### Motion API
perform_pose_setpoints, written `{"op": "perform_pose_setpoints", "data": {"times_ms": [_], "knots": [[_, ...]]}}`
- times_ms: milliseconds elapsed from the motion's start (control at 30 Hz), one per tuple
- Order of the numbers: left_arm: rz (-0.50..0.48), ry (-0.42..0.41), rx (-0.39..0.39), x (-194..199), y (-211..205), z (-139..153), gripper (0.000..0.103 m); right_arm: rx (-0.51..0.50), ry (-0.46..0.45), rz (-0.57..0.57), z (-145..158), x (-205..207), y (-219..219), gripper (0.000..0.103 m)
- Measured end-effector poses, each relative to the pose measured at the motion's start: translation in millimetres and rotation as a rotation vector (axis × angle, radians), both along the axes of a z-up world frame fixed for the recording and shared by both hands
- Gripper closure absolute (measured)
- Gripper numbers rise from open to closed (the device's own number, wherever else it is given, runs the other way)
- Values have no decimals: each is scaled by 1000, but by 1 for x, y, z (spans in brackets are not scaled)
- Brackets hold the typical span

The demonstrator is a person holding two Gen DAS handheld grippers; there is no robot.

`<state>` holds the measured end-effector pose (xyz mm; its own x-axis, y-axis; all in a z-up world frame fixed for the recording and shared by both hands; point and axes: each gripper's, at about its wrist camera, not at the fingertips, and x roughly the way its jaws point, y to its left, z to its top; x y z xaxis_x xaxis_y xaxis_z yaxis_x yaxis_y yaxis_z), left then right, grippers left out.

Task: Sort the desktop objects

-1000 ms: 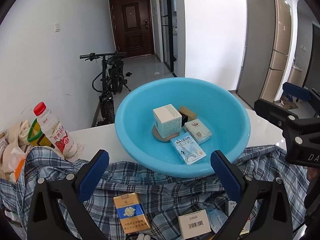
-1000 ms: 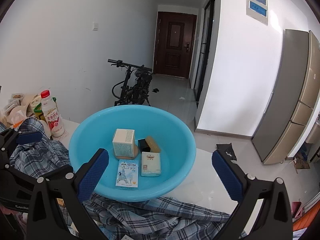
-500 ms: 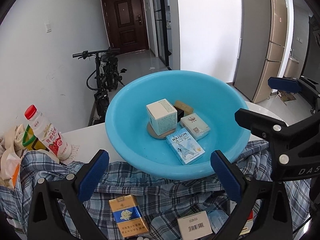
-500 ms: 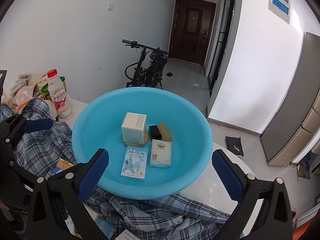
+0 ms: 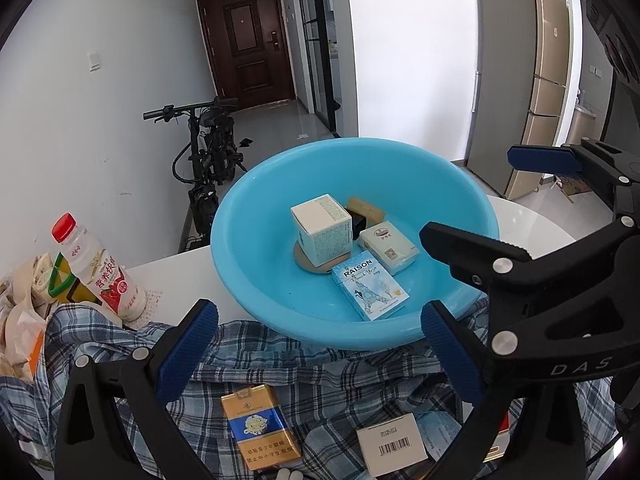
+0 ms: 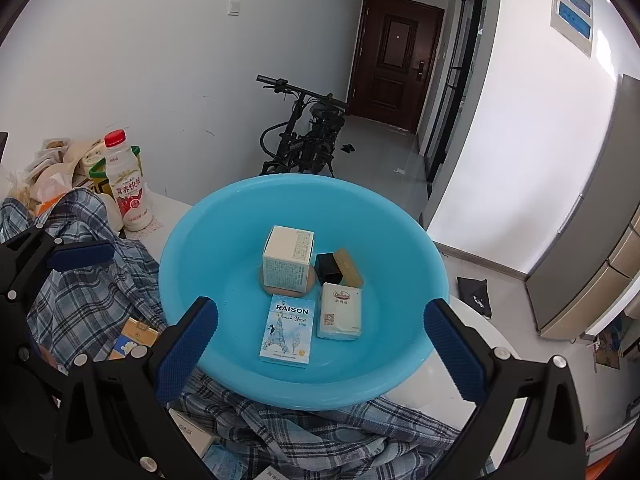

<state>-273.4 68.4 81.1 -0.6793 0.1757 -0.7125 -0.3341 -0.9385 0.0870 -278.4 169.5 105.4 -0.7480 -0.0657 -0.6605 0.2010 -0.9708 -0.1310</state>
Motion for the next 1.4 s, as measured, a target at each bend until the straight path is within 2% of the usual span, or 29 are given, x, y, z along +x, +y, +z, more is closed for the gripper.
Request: {"op": "perform_pose_setpoints", "data": {"times_ms": [333, 833, 1000, 1233, 1400], "knots": [[-16, -3, 16, 4, -1, 1, 0, -14, -12, 1, -1, 2, -1, 0], [-13, 1, 2, 26, -16, 1, 0, 9, 10, 48, 9, 29, -11, 0], [-43, -19, 35, 46, -23, 4, 0, -11, 18, 68, 12, 44, -11, 0], [-47, 21, -36, 77, -26, 2, 0, -2, 20, 122, 11, 70, -20, 0], [-103, 8, -4, 101, -30, 3, 0, -8, 27, 162, 14, 91, -26, 0]]}}
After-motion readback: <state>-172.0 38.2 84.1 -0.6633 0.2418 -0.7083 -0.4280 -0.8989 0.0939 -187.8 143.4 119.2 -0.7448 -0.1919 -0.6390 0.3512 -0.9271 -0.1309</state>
